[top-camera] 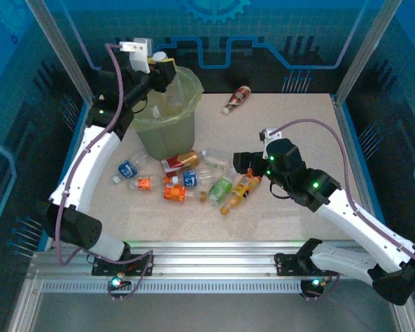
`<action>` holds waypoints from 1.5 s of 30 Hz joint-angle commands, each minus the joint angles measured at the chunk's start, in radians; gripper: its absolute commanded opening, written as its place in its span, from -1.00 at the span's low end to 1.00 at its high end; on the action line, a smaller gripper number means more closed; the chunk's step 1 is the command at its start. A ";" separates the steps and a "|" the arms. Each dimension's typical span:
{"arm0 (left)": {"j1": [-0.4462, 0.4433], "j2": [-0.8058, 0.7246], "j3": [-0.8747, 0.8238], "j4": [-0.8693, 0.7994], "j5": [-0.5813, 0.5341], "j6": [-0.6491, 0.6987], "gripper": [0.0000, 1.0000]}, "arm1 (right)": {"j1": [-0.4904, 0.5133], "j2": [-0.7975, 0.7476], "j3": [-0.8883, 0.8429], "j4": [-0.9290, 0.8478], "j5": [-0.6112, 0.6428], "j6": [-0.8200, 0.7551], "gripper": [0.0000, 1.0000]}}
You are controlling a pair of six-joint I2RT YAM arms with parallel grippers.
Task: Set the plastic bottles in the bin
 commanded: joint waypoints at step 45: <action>0.110 0.378 0.037 -0.207 0.117 -0.037 0.37 | -0.132 0.176 -0.084 -0.317 -0.065 0.441 1.00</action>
